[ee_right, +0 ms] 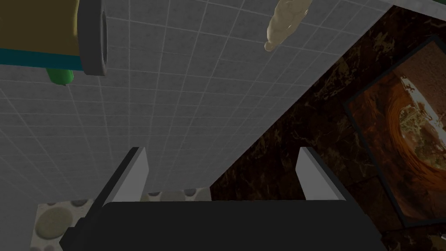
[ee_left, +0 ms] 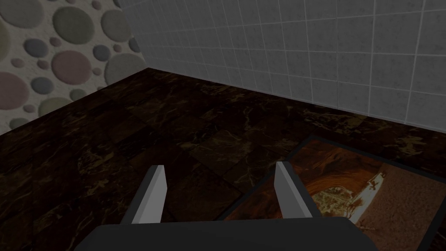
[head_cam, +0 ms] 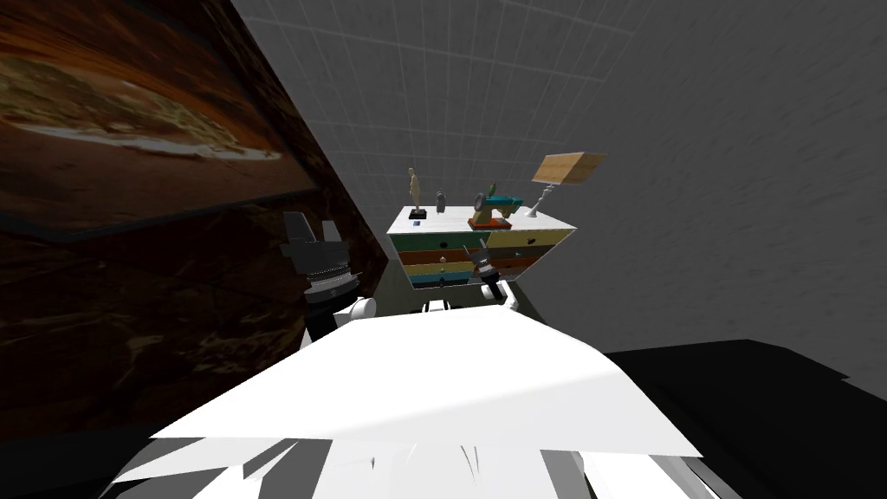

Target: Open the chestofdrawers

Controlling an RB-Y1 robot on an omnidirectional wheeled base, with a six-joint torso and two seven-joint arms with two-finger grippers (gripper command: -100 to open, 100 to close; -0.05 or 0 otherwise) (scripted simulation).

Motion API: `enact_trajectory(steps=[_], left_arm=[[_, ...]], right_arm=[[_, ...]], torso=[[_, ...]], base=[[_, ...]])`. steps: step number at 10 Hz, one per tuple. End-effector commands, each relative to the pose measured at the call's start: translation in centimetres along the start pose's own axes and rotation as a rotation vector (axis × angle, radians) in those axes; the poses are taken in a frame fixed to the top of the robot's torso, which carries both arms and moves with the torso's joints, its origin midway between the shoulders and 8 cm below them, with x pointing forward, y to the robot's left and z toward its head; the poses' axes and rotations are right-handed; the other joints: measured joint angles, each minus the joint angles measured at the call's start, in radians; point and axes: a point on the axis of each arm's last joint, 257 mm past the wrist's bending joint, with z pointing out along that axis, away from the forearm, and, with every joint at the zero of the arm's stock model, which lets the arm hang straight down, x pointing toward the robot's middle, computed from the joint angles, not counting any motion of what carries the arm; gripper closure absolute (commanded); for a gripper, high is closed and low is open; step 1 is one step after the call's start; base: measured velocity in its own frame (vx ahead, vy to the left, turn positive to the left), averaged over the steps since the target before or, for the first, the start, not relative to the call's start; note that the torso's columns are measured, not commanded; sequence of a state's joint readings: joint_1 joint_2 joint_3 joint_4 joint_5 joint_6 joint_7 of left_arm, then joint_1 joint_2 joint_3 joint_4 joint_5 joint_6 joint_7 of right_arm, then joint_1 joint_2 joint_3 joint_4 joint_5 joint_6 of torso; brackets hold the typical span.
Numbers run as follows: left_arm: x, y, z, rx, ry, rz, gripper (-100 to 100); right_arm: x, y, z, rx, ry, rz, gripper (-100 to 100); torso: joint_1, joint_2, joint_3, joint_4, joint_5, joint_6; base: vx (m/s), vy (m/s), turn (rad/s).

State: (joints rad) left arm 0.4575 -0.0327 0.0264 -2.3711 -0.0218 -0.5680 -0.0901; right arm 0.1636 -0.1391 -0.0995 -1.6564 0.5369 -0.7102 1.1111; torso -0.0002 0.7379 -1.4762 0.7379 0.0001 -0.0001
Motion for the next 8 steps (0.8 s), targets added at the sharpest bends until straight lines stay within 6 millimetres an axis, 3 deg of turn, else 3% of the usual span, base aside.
enact_trajectory(steps=[1, 8], left_arm=[[0.0, 0.0, 0.0, 0.000, 0.000, 0.000, 0], [0.0, 0.0, 0.0, 0.000, 0.000, 0.000, 0]], right_arm=[[0.7, 0.0, 0.1, -0.010, 0.009, -0.072, -100], [3.3, -0.1, -0.1, -0.072, 0.051, -0.323, -100]], torso=[[0.000, 0.001, 0.001, 0.000, 0.000, 0.000], [0.000, 0.000, 0.000, 0.000, 0.000, 0.000]], base=[[0.025, 0.056, -0.046], [0.031, 0.059, -0.065]])
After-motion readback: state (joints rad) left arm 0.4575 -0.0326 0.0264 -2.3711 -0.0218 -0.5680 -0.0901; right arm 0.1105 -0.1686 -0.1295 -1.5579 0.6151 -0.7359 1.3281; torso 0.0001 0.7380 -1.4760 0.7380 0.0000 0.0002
